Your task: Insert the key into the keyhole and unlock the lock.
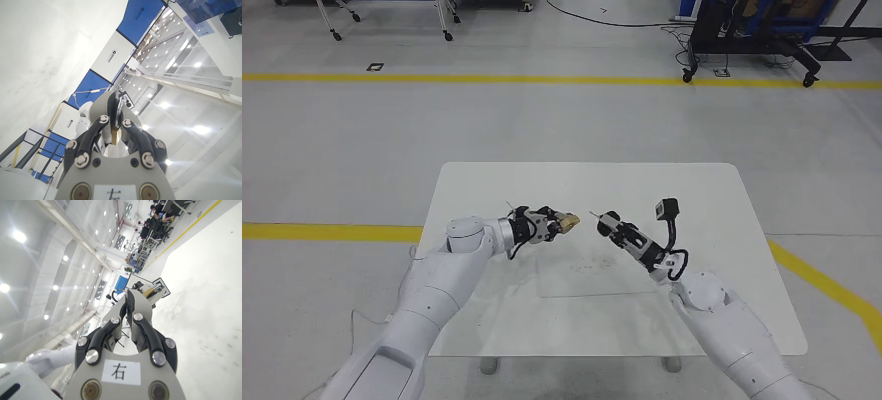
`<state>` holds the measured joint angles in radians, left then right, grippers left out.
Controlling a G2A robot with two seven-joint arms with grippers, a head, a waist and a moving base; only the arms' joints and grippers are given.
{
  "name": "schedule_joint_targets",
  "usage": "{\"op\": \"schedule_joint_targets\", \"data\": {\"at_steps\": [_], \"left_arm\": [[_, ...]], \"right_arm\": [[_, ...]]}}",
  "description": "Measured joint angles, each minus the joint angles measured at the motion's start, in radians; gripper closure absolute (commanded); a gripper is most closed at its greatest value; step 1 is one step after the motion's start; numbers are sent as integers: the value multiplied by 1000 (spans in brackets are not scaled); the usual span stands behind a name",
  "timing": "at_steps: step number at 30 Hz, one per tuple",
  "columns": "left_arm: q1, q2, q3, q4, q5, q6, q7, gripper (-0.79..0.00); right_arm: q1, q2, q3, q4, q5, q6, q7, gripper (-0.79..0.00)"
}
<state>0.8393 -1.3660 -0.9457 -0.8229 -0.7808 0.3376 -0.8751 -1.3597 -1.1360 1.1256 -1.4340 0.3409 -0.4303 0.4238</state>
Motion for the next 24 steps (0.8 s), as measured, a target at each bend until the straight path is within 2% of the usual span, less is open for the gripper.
{"op": "schedule_joint_targets", "data": {"at_steps": [1, 3, 17, 22, 24], "left_arm": [[-3, -4, 3, 8, -6, -10, -1, 0], [-6, -8, 1, 21, -25, -23, -20, 0], [-7, -8, -3, 24, -35, -26, -30, 0], [19, -6, -10, -16, -33, -36, 5, 0], [26, -4, -14, -29, -25, -33, 18, 0]], "right_arm": [[-20, 3, 11, -40, 23, 47, 10, 0], [-29, 4, 16, -65, 38, 77, 24, 0], [-30, 4, 12, -56, 31, 79, 22, 0], [-52, 5, 13, -105, 42, 270, 17, 0], [-73, 8, 20, -135, 42, 309, 16, 0]]}}
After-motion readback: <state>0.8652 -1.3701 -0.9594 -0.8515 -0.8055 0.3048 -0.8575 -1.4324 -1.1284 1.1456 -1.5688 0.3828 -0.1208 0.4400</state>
